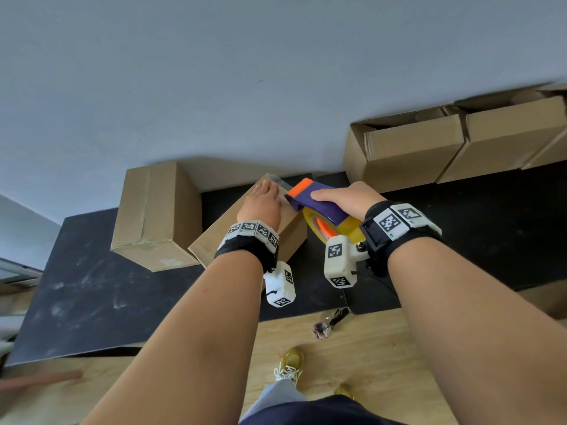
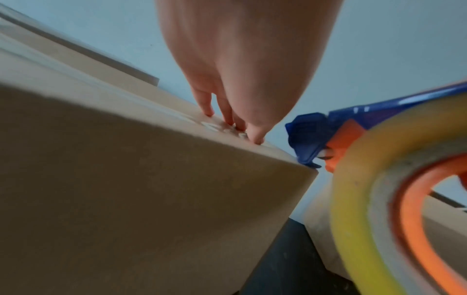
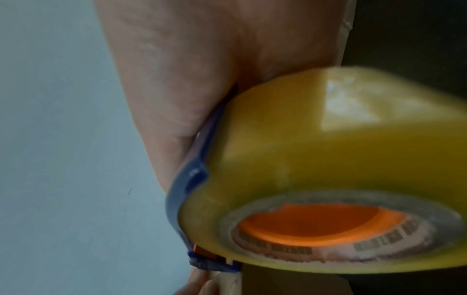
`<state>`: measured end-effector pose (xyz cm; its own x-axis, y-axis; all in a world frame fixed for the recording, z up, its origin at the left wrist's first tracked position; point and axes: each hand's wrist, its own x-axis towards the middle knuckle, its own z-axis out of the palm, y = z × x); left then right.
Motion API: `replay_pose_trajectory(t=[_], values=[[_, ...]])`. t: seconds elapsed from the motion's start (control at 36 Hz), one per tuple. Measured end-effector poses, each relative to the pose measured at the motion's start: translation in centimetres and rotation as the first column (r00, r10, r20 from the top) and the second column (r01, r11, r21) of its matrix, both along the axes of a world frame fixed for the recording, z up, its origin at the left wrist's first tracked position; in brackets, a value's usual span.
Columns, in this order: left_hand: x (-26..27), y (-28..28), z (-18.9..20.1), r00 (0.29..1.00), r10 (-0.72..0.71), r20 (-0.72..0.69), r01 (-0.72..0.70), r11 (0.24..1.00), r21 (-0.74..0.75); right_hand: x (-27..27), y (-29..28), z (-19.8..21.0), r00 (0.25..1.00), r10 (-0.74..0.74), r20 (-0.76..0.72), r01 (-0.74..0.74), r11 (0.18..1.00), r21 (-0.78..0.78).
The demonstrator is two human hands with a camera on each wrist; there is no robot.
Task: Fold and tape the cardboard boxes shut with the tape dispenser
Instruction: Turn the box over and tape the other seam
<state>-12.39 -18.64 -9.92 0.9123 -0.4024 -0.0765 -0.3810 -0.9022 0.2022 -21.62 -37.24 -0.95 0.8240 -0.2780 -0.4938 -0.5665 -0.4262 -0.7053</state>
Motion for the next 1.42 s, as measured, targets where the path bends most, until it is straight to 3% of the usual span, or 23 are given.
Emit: replay_pose_trajectory(t=[0.08,0.19,0.31,0.61,0.72,1.11,1.31,1.42], values=[[0.1,-0.2,0.2,0.998,0.047,0.035,-0.048,0.998,0.035,-0.9,-0.9,0.0,1.000,-0.003,-0.029,0.002,1.000,-0.011],[0.9,-0.4,0.1,0.993,0.032,-0.114,-0.015,0.989,0.147,-2.4,-2.3,-0.6,0.998,-0.017,-0.057,0.017,1.000,-0.009],[0.6,-0.8,0.7,0.986,0.106,-0.130,-0.093,0.990,0.104,-3.6,-3.3,-1.1,0.997,-0.022,-0.069,0.022,1.000,0.009],[0.0,-1.3,1.2,0.986,0.106,-0.129,-0.092,0.990,0.105,-3.9,-2.8,-2.9,0.997,-0.041,-0.073,0.040,0.999,-0.017],[-0.9,-1.8,1.7,0.966,0.198,-0.167,-0.193,0.980,0.045,-3.7,-2.4,-3.6,0.994,-0.047,-0.101,0.047,0.999,-0.004],[-3.0,-2.5,1.0,0.968,0.220,-0.116,-0.216,0.975,0.054,-2.2,-2.6,-3.9,0.994,-0.036,-0.098,0.044,0.996,0.072],[-2.8,-2.5,0.9,0.965,0.231,-0.126,-0.226,0.973,0.050,-0.1,-3.6,-1.8,0.988,0.115,-0.103,-0.107,0.991,0.085],[-2.9,-2.5,0.9,0.962,0.233,-0.145,-0.228,0.972,0.052,0.5,-3.6,-1.2,0.962,0.240,-0.130,-0.211,0.956,0.202]])
